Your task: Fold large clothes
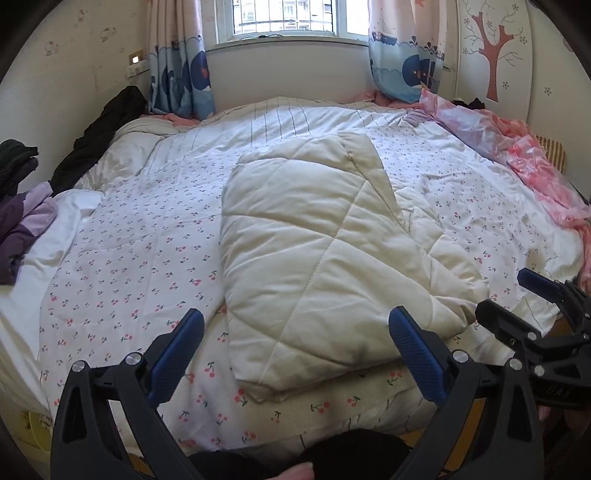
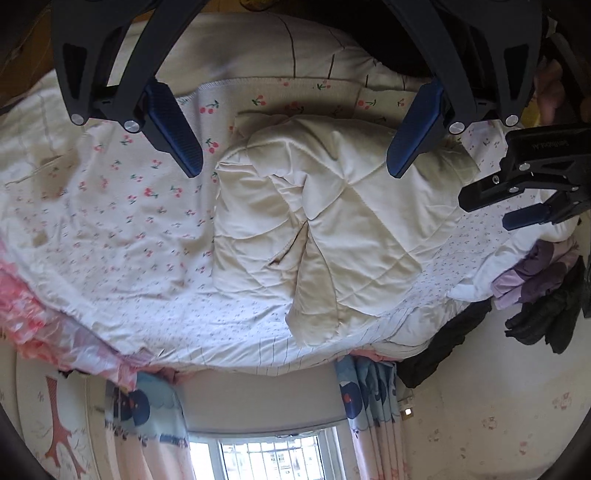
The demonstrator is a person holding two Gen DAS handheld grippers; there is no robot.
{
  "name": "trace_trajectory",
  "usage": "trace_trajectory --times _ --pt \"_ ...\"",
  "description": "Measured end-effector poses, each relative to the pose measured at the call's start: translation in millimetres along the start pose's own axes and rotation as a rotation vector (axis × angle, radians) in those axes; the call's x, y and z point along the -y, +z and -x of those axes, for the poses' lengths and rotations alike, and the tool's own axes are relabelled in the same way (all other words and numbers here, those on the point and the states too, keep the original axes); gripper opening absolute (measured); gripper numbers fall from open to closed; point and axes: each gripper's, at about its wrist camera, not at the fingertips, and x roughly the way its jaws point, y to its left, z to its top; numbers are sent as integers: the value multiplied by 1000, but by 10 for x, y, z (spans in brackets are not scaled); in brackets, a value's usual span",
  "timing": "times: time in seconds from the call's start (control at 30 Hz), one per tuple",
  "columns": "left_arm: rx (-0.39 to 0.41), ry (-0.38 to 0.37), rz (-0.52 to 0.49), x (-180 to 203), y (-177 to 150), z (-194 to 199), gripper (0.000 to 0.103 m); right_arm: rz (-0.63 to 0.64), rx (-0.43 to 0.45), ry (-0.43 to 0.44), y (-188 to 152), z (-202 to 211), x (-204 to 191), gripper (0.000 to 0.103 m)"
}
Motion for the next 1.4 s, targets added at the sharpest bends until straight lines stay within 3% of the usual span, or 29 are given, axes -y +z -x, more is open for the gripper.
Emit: trace_trajectory --times 0.23,0.67,1.4 --pt "-19 46 25 21 -54 134 96 8 -26 -37 -14 23 -138 96" --pt "-23 25 27 26 -108 221 96 -21 -67 -111 -116 99 -108 96" --pt "-38 45 38 8 -135 198 96 -6 -75 -121 -98 88 -111 96"
